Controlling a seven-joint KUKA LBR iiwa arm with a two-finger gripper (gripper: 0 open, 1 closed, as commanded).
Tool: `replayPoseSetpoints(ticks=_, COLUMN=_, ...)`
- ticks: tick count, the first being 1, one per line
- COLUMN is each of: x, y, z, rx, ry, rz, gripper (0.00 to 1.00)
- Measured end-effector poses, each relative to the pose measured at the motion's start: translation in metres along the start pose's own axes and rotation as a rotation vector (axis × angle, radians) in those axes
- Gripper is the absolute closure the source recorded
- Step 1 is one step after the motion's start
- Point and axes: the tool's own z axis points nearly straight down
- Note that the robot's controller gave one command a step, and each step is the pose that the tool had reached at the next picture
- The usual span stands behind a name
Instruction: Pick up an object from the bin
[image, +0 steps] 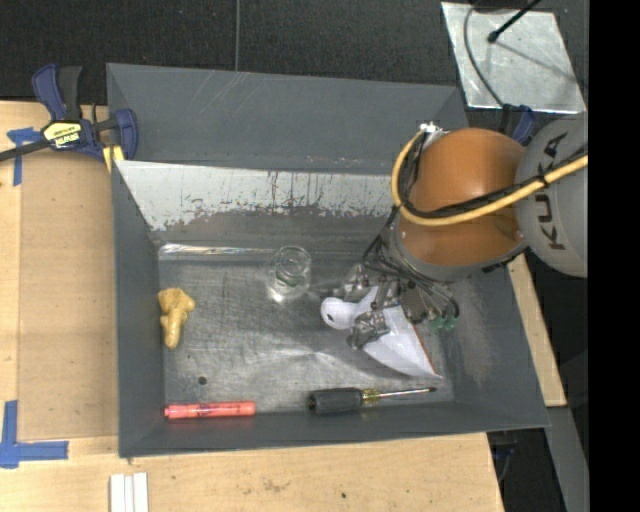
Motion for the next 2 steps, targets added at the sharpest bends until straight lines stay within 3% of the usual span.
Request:
replayPoseSetpoints(ticks=1, x=0.0, y=0.0, z=0.0, rx=0.0, ry=0.0, rz=0.0, gripper=1.0)
replayPoseSetpoints(ticks=2, x=0.001, y=0.004, z=-0.044, rx=-0.001, ry=0.007, rz=0.011, gripper=1.0)
